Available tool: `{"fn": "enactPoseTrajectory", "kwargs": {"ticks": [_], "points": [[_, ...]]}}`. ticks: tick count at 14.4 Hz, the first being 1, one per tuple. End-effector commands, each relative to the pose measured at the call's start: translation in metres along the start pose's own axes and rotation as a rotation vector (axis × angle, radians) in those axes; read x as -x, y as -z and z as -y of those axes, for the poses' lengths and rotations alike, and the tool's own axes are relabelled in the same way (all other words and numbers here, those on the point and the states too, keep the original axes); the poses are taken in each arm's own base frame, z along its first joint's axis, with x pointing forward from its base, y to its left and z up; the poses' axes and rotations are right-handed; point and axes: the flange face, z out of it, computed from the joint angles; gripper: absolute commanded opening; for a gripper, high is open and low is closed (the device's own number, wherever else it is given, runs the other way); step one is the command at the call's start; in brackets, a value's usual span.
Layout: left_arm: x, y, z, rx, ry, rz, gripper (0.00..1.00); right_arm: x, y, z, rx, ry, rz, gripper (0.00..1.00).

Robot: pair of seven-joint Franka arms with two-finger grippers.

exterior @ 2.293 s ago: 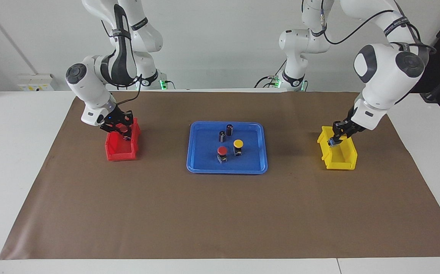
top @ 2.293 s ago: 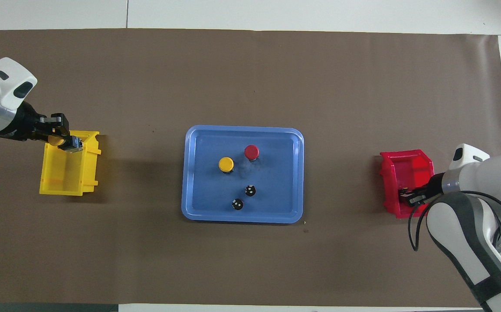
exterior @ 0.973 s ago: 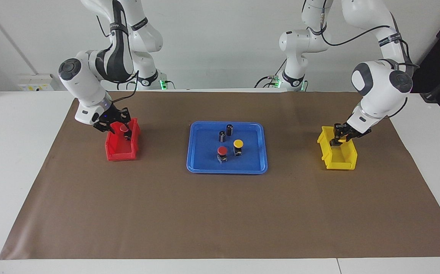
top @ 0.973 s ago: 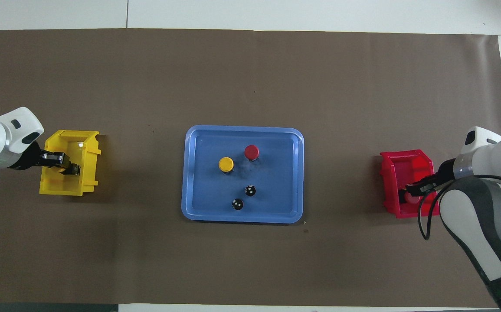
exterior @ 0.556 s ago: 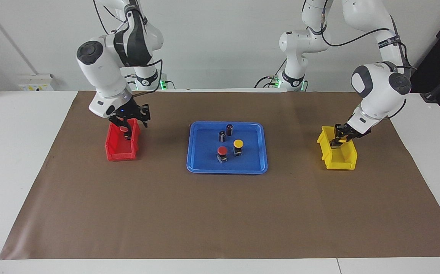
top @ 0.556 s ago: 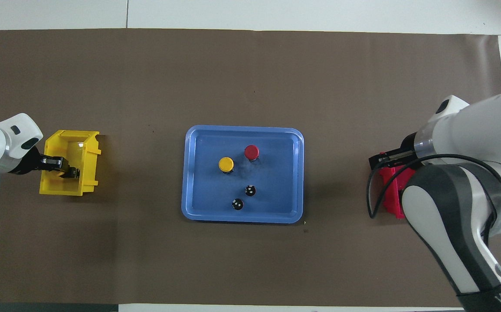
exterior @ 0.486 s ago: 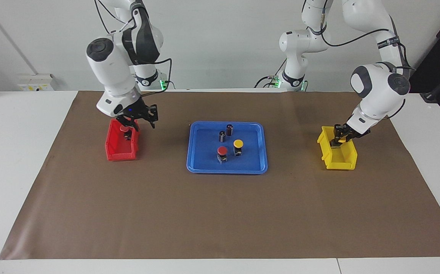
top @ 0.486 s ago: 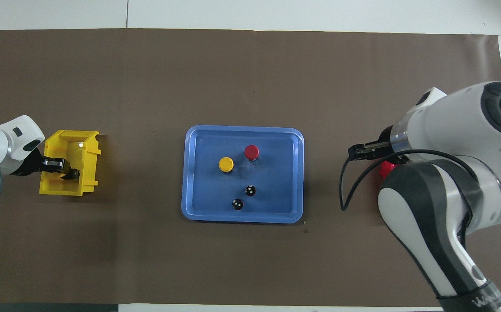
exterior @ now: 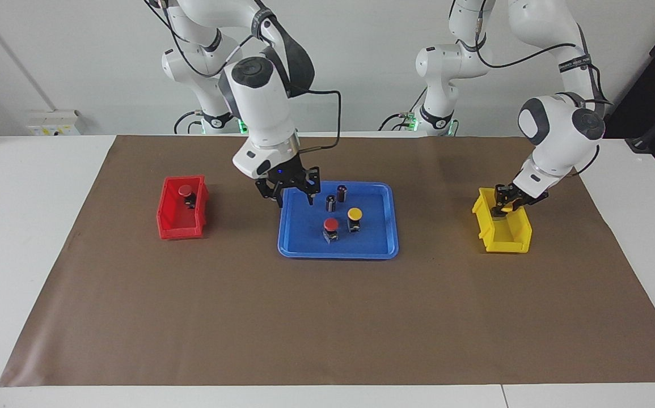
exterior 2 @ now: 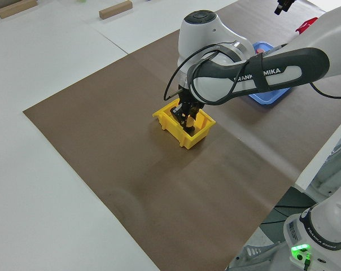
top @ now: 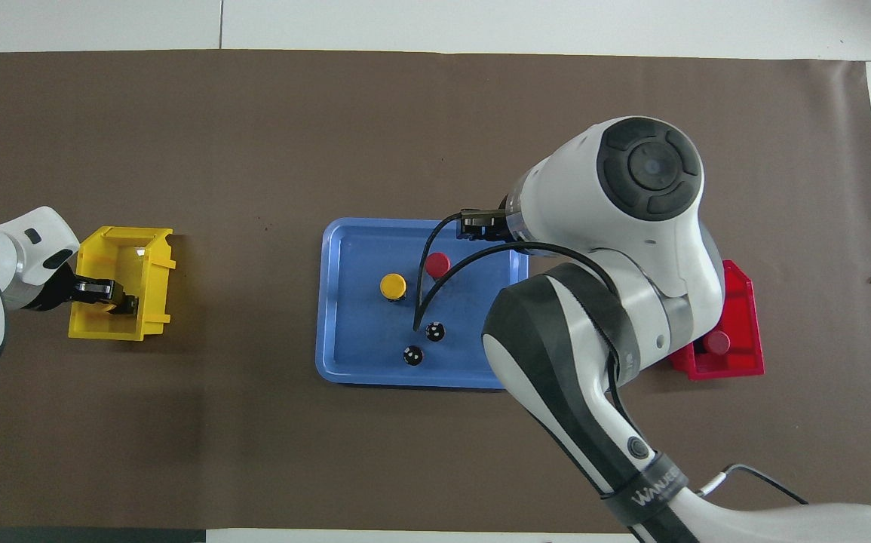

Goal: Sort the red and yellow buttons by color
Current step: 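Reach the right gripper to the tray and grasp the second red button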

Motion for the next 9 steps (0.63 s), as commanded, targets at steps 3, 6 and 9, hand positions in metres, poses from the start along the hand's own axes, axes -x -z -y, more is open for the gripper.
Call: {"fn": "enactPoseTrajectory", "kwargs": {"ticks": [3,6,9], "points": [[0.005,0.005,-0.002,0.001,-0.007,-0.027,0.63,-0.008,-0.034,0.020,-0.005,0.017,-0.028,0.75],[0.000,0.011,-0.002,0.001,-0.007,-0.024,0.64,0.001,-0.073,0.045,0.050,0.103,-0.052,0.75],[-0.006,0.028,-0.003,0.007,-0.007,-0.001,0.64,0.007,-0.096,0.060,0.054,0.103,-0.072,0.75]]}}
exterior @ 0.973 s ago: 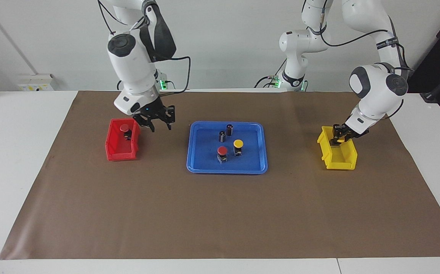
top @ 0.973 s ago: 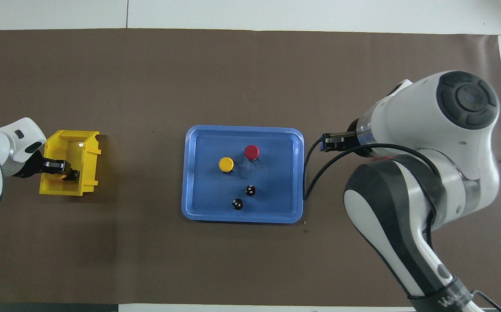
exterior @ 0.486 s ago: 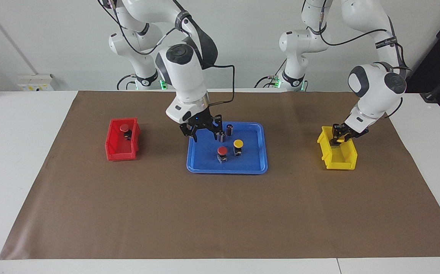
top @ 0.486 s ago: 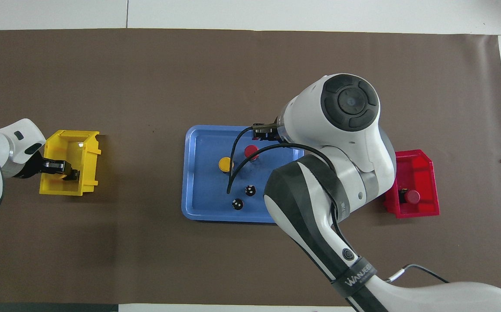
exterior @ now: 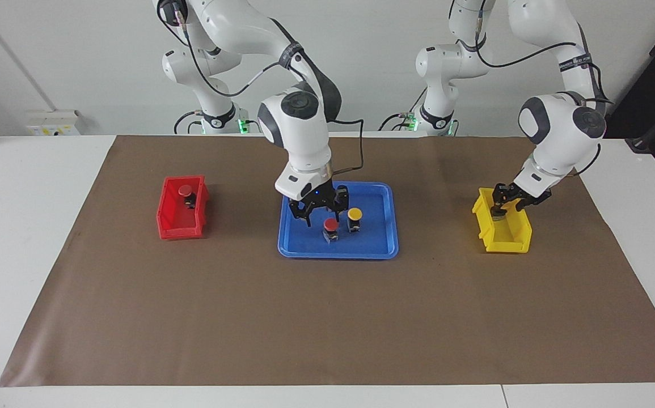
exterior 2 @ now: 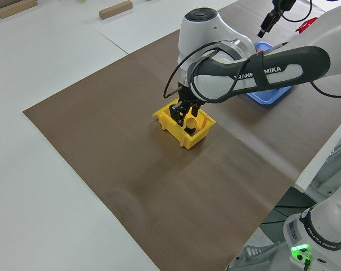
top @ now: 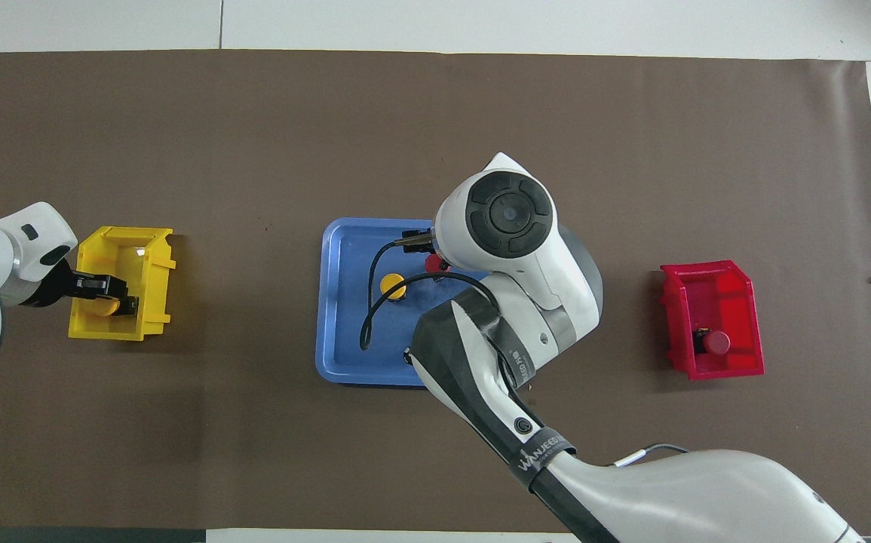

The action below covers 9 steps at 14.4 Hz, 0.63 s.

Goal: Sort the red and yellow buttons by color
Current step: 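Reach the right gripper to the tray and grasp the second red button, then carry the red button toward the red bin while the left gripper reaches yellow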

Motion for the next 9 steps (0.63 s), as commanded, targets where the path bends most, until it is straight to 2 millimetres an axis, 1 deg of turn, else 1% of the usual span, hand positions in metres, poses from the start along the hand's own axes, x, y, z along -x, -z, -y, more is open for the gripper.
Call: {"fn": "enactPoseTrajectory", "kwargs": {"ticks": [1,2,3,4,5,6,7,9], "points": [[-0.002,0.028,-0.002,0.011,-0.002,0.012,0.64,-0.002,-0.013,0.005,0.020,0.006,-0.020,0.75],[-0.003,0.041,-0.002,0.015,-0.002,0.029,0.65,-0.002,-0.019,0.005,0.027,0.009,-0.014,0.75],[-0.005,0.053,-0.003,0.019,-0.002,0.044,0.67,-0.001,-0.021,0.005,0.029,0.012,-0.011,0.75],[-0.006,0.062,-0.006,0.020,-0.001,0.052,0.78,0.004,-0.025,0.005,0.033,0.012,0.000,0.75],[-0.006,0.070,-0.008,0.018,0.009,0.040,0.91,0.006,-0.027,0.004,0.031,0.014,-0.002,0.75],[-0.005,0.075,-0.013,0.013,0.023,0.029,1.00,0.008,-0.031,0.003,0.024,0.013,-0.012,0.75],[-0.007,0.076,-0.025,0.011,0.030,0.028,1.00,0.013,-0.037,0.001,0.025,0.013,-0.009,0.74],[-0.012,0.077,-0.047,0.005,0.062,0.015,1.00,0.015,-0.039,0.000,0.021,0.010,-0.011,0.70]]}}
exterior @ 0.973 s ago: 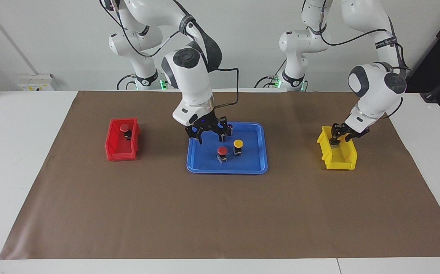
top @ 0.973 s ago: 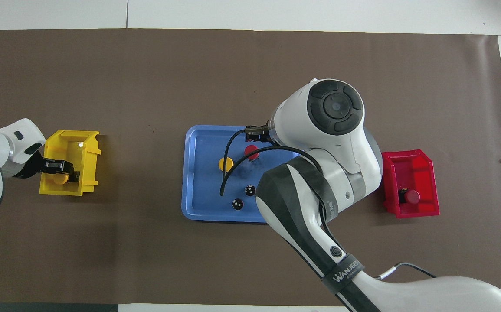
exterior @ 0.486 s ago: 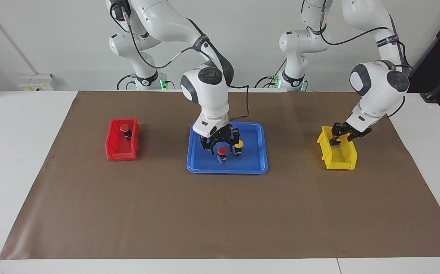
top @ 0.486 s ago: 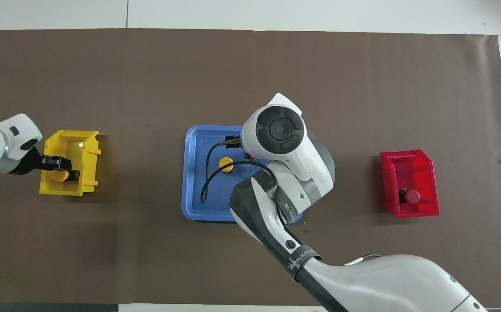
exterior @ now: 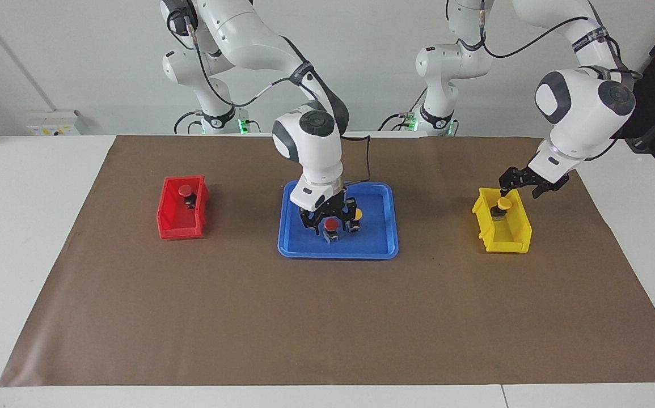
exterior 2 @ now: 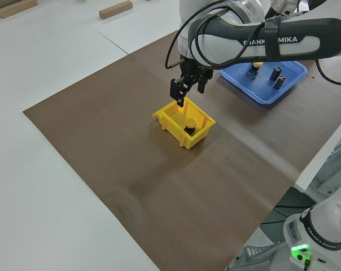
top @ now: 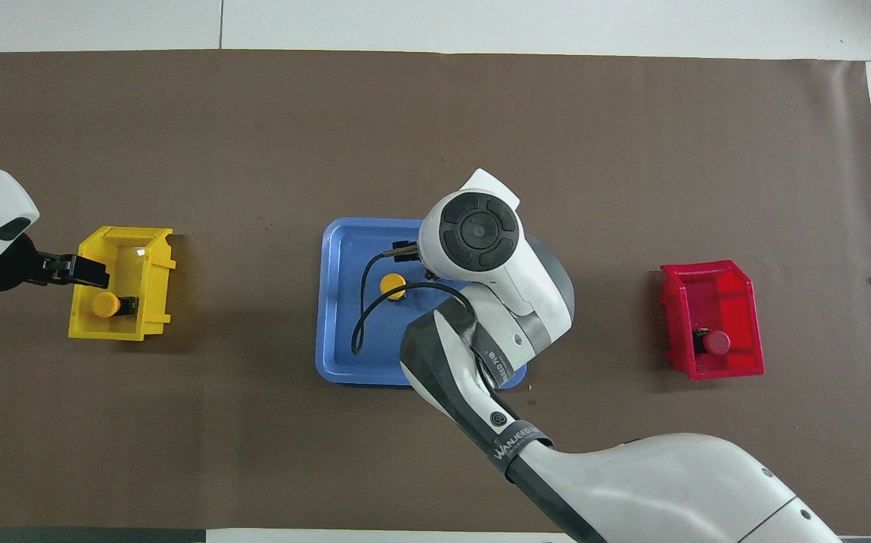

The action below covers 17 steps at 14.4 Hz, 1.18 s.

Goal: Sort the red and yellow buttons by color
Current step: 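Carry the red button toward the red bin while the left gripper reaches yellow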

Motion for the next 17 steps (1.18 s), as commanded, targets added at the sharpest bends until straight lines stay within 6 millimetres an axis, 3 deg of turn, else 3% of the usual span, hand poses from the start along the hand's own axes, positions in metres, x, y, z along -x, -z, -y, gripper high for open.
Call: {"fn": "enactPoseTrajectory", "kwargs": {"ticks": [1,4,7,9,13,15,17], "points": [[-0.002,0.003,-0.038,-0.001,0.029,0.000,1.00,0.008,-0.004,-0.003,0.006,-0.004,-0.013,0.70],[-0.005,-0.001,-0.123,-0.007,0.105,-0.021,1.00,0.011,-0.007,-0.002,0.006,-0.005,-0.006,0.66],[-0.001,0.003,-0.189,0.003,0.190,-0.057,1.00,0.012,-0.006,0.000,-0.001,-0.010,-0.009,0.62],[-0.004,0.003,-0.237,0.004,0.227,-0.066,1.00,0.014,-0.006,0.004,-0.003,-0.008,-0.006,0.53],[-0.010,-0.006,-0.291,0.007,0.261,-0.073,1.00,0.013,-0.004,0.005,-0.002,-0.007,-0.003,0.17],[-0.010,-0.006,-0.303,0.017,0.269,-0.090,1.00,0.009,0.000,0.000,-0.001,-0.015,-0.004,0.16],[-0.006,-0.006,-0.313,0.032,0.264,-0.085,1.00,0.000,0.022,-0.010,0.000,-0.026,-0.011,0.16]]}}
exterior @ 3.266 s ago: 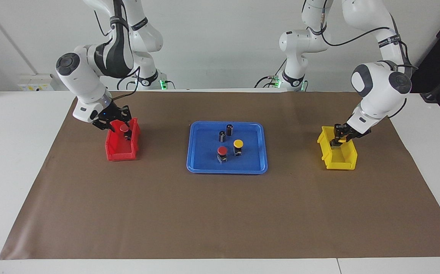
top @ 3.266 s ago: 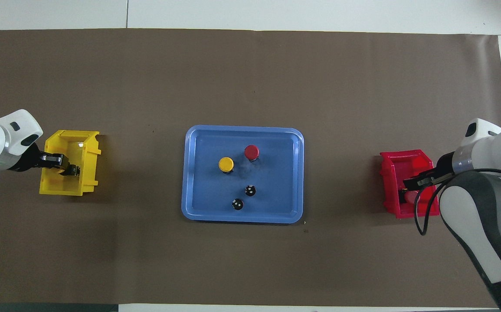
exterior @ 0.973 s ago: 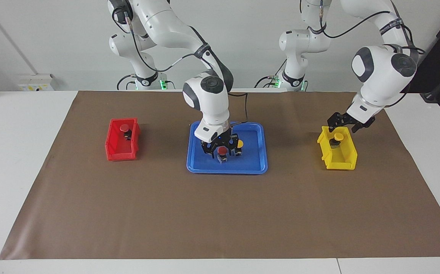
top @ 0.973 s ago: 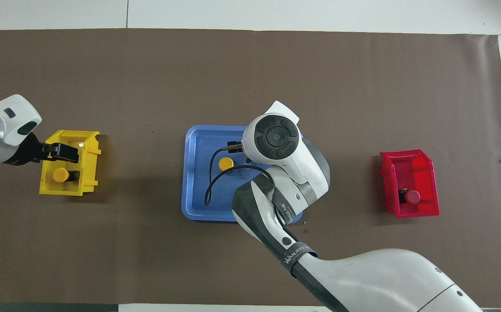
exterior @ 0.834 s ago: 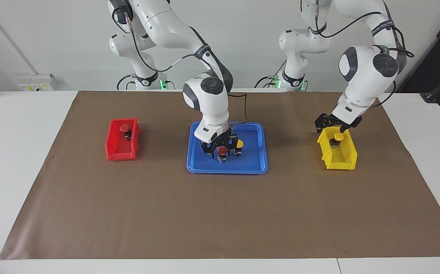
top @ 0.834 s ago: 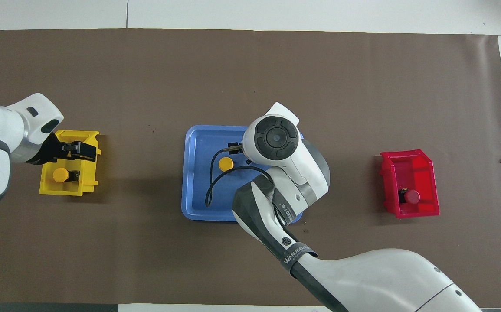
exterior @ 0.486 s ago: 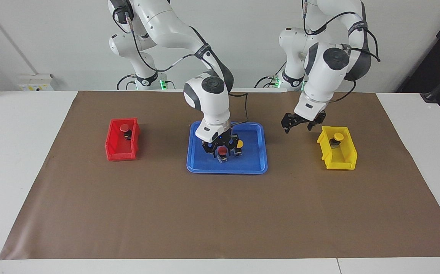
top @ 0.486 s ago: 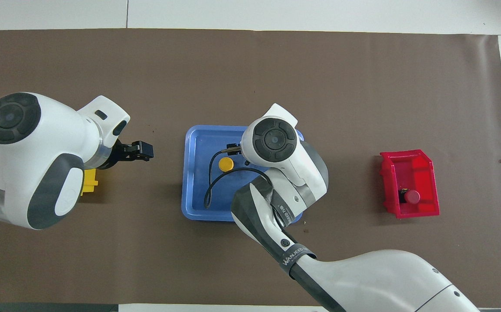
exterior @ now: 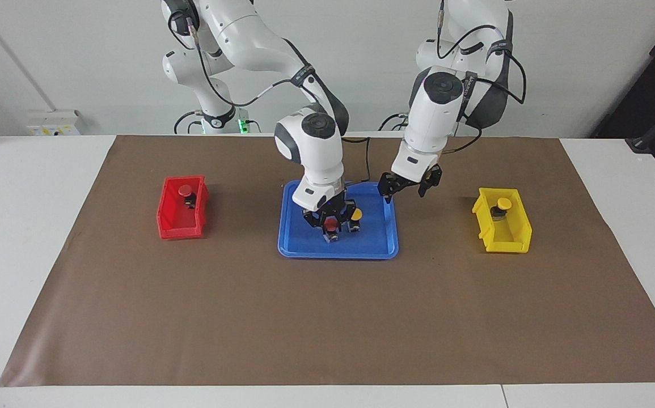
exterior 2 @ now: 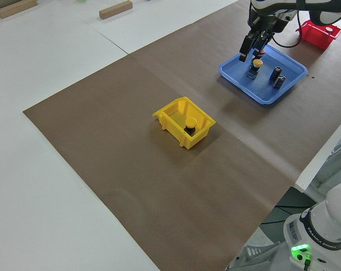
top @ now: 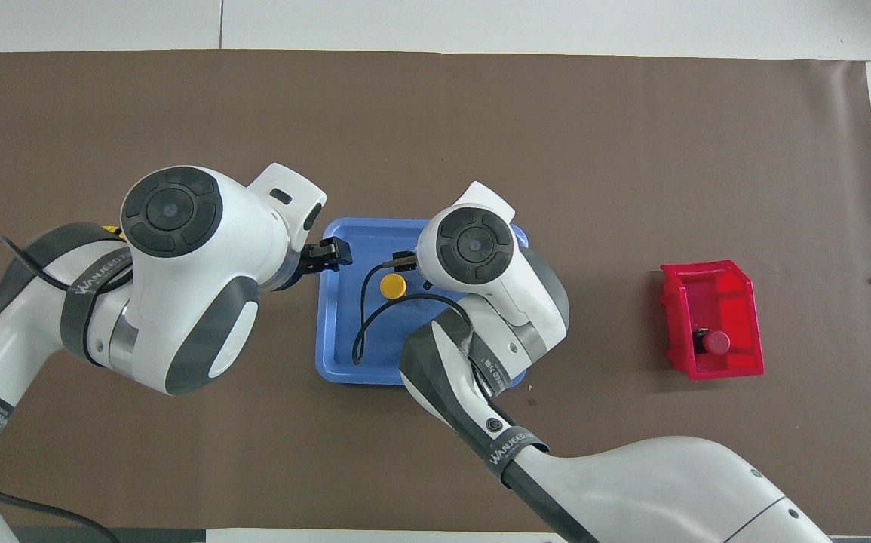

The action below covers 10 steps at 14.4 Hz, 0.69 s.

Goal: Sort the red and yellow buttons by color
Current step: 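Carry the red button toward the red bin while the left gripper reaches yellow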

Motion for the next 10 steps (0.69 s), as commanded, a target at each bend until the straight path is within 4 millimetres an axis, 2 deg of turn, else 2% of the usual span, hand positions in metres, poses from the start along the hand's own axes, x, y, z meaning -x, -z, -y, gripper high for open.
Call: {"fn": "enactPoseTrajectory", "kwargs": {"ticks": [1,3,4,7,10], "points": [[0.001,0.005,-0.010,0.031,0.016,0.001,1.00,-0.013,0.039,-0.024,0.011,-0.046,-0.006,0.16],[0.002,0.006,-0.013,0.043,0.026,-0.005,1.00,-0.018,0.073,-0.046,0.021,-0.034,-0.002,0.16],[0.007,0.006,-0.023,0.052,0.030,-0.014,1.00,-0.020,0.092,-0.067,0.031,-0.046,0.007,0.16],[0.002,-0.026,-0.066,0.029,0.051,0.003,1.00,-0.016,0.135,-0.159,0.051,-0.007,0.081,0.16],[0.018,-0.056,-0.091,-0.001,0.010,0.027,1.00,-0.008,0.152,-0.258,-0.009,0.013,0.103,0.16]]}}
